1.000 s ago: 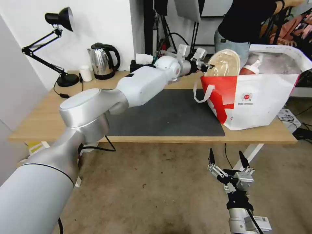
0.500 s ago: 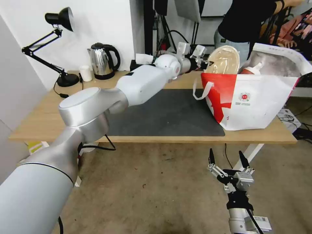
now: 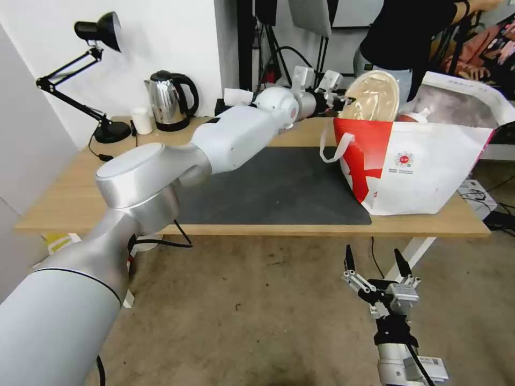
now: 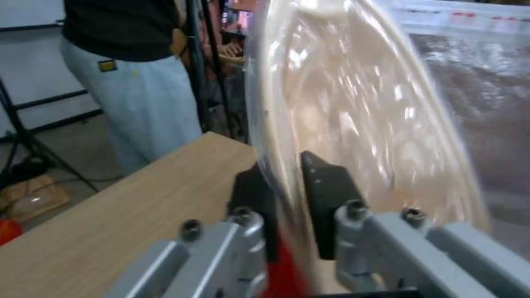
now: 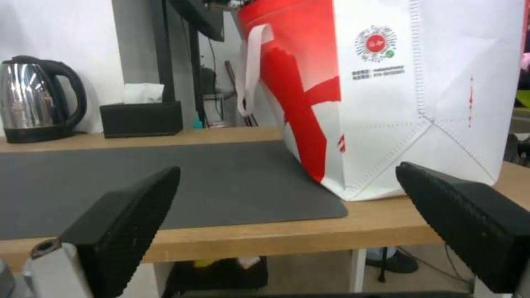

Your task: Pick up the trash from the table and place it into the takeout bag.

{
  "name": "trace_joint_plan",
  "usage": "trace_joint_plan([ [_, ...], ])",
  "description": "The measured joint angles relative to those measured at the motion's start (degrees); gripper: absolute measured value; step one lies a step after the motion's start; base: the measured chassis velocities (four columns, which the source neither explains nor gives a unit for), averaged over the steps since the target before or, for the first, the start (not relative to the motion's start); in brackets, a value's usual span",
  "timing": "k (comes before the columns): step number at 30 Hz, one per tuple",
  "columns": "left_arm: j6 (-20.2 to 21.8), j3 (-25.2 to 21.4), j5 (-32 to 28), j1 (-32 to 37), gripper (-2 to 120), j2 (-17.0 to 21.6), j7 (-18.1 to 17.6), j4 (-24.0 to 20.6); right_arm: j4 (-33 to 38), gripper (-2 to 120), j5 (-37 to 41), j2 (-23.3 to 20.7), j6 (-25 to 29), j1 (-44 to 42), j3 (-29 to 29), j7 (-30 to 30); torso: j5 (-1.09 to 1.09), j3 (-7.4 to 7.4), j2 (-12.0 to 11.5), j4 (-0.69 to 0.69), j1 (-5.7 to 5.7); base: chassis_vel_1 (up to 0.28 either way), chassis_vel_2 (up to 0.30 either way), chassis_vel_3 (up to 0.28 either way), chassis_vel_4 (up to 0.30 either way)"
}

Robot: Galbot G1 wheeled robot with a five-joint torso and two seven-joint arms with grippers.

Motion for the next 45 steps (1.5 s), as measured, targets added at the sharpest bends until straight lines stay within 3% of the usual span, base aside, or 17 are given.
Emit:
trace_joint_plan([
  [3, -0.4, 0.0, -0.1, 0.2, 29, 0.0, 1.3, -0.5, 0.0, 100, 0.0, 0.0, 0.0, 0.0, 0.0, 0.0, 0.0, 0.0, 0.0, 0.0, 0.0, 0.0, 0.0, 0.0, 0.0],
  [9, -0.4, 0.3, -0.1, 0.2, 46, 0.0, 1.4, -0.5, 0.0, 100, 0.0, 0.0, 0.0, 0.0, 0.0, 0.0, 0.0, 0.0, 0.0, 0.0, 0.01, 0.0, 0.0, 0.0, 0.0],
  [13, -0.4, 0.6, 0.0, 0.2, 67, 0.0, 1.4, -0.5, 0.0, 100, 0.0, 0.0, 0.0, 0.0, 0.0, 0.0, 0.0, 0.0, 0.0, 0.0, 0.01, 0.0, 0.0, 0.0, 0.0],
  [23, -0.4, 1.1, 0.2, 0.1, 99, 0.0, 2.9, 0.2, 0.0, 100, 0.0, 0.0, 0.0, 0.0, 0.0, 0.0, 0.0, 0.0, 0.0, 0.0, 0.01, 0.0, 0.0, 0.0, 0.0],
  [45, 1.1, -2.4, -0.1, -0.7, 100, 0.0, 3.4, 0.3, 0.0, 100, 0.0, 0.0, 0.0, 0.0, 0.0, 0.0, 0.0, 0.0, 0.0, 0.0, 0.0, 0.0, 0.0, 0.0, 0.0],
])
